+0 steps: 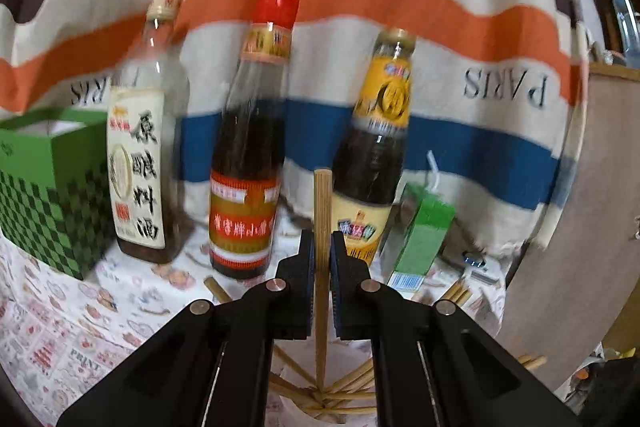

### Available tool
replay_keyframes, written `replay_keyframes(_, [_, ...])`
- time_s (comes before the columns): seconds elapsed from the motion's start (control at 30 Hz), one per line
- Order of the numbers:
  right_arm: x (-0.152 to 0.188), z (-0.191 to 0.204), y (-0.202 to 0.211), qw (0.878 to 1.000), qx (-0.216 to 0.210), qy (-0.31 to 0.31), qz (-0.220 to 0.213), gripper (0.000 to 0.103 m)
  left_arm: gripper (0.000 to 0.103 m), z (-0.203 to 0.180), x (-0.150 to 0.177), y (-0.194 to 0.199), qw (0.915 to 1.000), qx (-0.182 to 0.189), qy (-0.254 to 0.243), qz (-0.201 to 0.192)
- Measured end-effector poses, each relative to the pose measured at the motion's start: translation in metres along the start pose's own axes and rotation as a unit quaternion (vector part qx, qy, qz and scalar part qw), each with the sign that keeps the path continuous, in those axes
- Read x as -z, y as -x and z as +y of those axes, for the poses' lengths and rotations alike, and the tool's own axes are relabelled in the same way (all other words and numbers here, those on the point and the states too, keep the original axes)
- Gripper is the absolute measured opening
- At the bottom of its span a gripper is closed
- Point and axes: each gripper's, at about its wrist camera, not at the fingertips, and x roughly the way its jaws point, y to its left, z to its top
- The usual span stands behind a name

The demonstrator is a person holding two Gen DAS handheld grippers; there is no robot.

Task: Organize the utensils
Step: 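Lower both chopsticks into the plastic cup and open both tools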

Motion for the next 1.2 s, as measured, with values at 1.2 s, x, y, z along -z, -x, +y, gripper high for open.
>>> replay_keyframes(1.2, [0.000,-0.009,0.010,0.998,0.054,-0.014,-0.017,0.059,0.006,0.008,0.022,-0.041,0.9996,0.022,0.005,0.019])
